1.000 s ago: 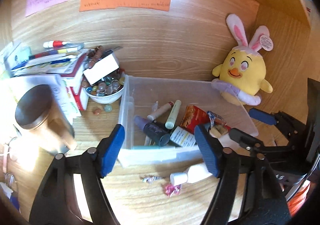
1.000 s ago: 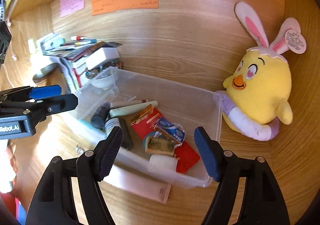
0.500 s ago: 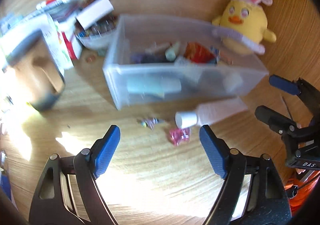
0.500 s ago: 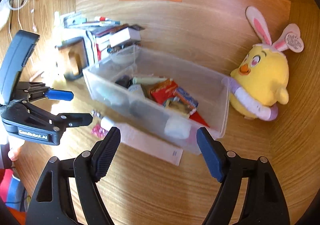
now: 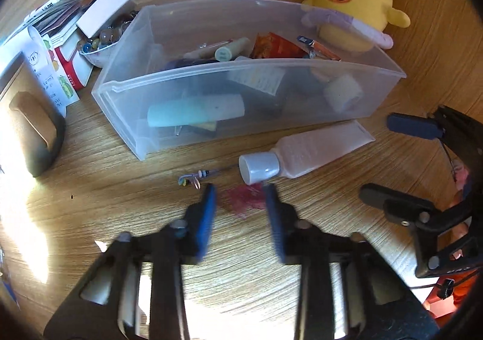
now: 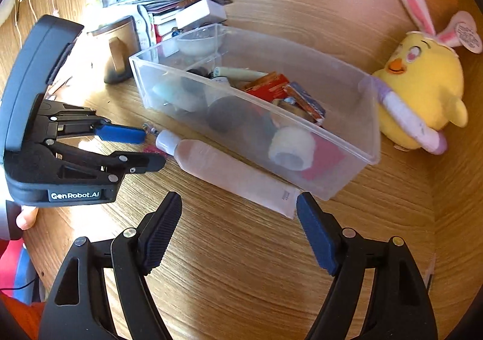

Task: Organize objects
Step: 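Grasp the pink hair clip with the left gripper while the right grasps the pink bottle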

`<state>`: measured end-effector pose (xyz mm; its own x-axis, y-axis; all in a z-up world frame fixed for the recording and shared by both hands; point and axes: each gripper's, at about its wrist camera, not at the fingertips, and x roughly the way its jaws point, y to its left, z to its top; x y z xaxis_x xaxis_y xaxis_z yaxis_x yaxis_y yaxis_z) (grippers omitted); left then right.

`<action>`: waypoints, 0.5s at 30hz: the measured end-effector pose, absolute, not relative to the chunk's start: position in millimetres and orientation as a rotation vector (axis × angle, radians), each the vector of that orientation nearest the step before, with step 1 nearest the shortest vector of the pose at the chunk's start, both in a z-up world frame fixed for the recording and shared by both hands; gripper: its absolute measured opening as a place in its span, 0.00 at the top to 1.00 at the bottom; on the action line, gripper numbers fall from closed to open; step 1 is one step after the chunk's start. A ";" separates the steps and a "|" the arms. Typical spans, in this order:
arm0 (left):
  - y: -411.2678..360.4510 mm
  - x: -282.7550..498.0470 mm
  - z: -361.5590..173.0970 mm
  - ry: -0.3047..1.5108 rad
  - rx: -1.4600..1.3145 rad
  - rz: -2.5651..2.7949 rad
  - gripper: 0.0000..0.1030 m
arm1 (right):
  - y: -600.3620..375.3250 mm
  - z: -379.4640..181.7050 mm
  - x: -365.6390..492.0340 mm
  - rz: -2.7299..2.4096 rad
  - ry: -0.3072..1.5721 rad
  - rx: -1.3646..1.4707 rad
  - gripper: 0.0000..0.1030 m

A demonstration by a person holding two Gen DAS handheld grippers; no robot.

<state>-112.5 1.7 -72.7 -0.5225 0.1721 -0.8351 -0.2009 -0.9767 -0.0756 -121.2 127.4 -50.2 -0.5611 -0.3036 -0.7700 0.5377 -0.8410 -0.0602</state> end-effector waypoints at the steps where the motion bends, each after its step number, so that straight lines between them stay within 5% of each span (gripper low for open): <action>1: -0.3 -111.0 -72.6 0.035 -1.400 2.566 0.78 | 123.5 -50.6 -123.2 -2.370 0.405 1.100 0.26; 15: -38.0 -82.4 -73.0 0.021 -1.373 2.598 0.78 | 63.4 -61.1 -150.0 -2.272 0.533 1.118 0.27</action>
<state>-82.4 -38.0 -73.0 -0.5474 0.1713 -0.8191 -0.1848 -0.9794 -0.0813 -150.0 63.4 -61.1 -0.5049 -0.2972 -0.8104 0.6264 -0.7721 -0.1071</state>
